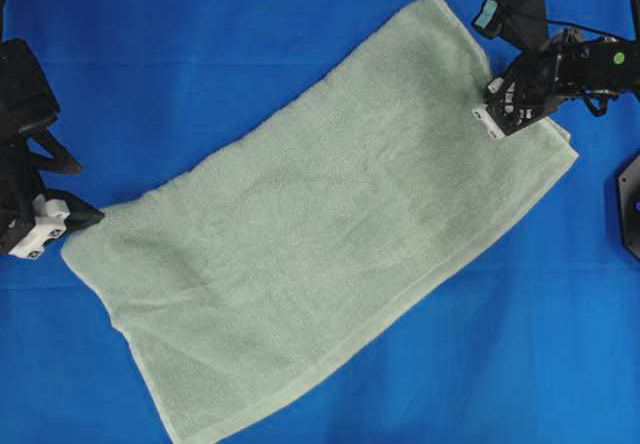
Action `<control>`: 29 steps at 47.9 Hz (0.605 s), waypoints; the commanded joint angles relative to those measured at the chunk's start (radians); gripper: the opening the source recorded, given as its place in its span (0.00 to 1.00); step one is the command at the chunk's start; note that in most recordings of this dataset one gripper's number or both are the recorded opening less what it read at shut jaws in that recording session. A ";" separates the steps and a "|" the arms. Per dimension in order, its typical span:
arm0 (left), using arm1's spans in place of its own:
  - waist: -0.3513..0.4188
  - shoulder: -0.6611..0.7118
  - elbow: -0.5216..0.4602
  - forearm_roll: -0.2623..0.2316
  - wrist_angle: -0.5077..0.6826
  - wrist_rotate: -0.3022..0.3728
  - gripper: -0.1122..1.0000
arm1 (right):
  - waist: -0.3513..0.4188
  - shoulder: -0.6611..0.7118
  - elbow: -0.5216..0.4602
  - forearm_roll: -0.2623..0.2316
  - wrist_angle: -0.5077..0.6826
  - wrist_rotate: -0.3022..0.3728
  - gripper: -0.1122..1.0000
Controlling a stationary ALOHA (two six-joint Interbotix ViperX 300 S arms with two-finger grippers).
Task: Fold a bath towel.
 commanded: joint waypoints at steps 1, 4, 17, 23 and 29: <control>0.003 0.005 -0.017 0.002 -0.006 0.002 0.88 | -0.005 0.015 0.020 0.011 0.006 -0.003 0.25; 0.003 0.005 -0.017 0.002 -0.006 0.002 0.88 | 0.000 0.015 0.018 0.015 0.006 -0.002 0.23; 0.003 0.003 -0.018 0.002 -0.006 0.002 0.88 | 0.075 -0.110 -0.046 0.067 0.135 0.002 0.23; 0.003 0.003 -0.018 0.002 -0.012 0.003 0.88 | 0.184 -0.186 -0.114 0.100 0.221 0.011 0.23; 0.003 0.006 -0.018 0.002 -0.038 0.008 0.88 | 0.316 -0.198 -0.198 0.106 0.278 0.072 0.23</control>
